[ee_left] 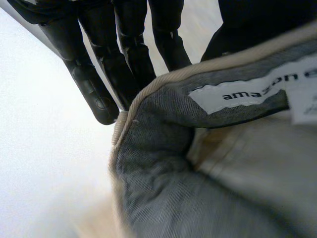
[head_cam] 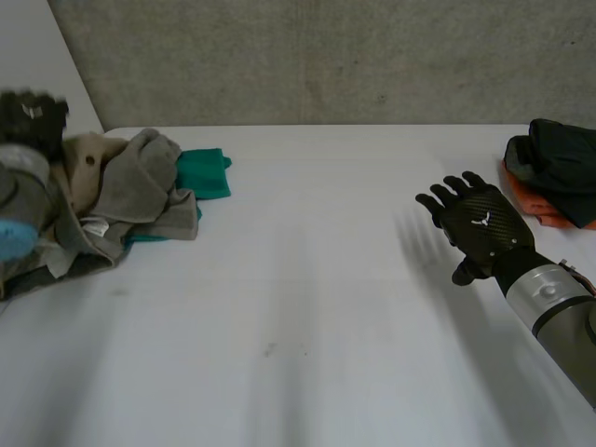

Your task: Fold the laundry.

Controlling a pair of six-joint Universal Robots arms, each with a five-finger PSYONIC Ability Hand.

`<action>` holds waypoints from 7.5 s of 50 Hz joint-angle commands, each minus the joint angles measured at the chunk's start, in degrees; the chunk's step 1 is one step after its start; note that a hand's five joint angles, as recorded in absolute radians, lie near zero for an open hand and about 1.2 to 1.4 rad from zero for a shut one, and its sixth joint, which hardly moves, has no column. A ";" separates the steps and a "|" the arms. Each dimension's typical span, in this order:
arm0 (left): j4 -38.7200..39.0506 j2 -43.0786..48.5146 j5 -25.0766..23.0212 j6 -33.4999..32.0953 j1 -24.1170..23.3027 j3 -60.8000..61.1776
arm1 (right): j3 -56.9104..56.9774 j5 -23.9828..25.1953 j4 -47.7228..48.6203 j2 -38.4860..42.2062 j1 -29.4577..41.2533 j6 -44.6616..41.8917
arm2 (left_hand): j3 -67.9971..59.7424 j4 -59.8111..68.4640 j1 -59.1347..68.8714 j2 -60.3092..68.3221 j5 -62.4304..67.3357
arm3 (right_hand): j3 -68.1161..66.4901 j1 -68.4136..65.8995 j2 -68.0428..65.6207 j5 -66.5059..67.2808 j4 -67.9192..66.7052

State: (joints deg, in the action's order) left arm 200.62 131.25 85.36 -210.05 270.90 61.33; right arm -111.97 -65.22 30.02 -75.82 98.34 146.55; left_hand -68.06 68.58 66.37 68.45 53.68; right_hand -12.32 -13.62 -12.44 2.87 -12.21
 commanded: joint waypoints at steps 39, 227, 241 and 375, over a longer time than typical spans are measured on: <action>-5.33 -14.70 8.33 16.44 -35.46 6.51 | 1.58 -6.06 -0.31 -4.51 -4.30 4.01 | 54.81 -55.33 -53.12 -55.21 -50.43 | 2.32 3.62 2.44 -2.87 2.21; -2.07 -10.56 -16.19 -8.45 -16.10 31.39 | 11.78 -33.39 -31.86 -14.71 32.45 15.00 | -11.94 11.42 13.63 11.55 16.32 | -67.68 -66.38 -67.56 67.13 -67.79; -7.07 -48.88 -8.28 5.87 -22.61 34.21 | 26.18 -31.11 -40.91 -20.07 14.87 -7.76 | -11.94 11.42 13.63 11.55 16.32 | -67.68 -66.38 -67.56 67.13 -67.79; 1.17 16.84 17.39 -21.28 -39.48 -16.76 | 36.12 -20.91 -8.41 27.12 3.61 -18.93 | -11.94 11.42 13.63 11.55 16.32 | -67.68 -66.38 -67.56 67.13 -67.79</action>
State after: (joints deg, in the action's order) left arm 194.27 141.56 103.05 -227.06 231.50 50.43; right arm -80.65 -86.55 16.70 -54.06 101.28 127.52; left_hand -68.63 68.87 65.04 68.74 57.91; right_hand -68.50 -67.03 -67.78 58.80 -68.79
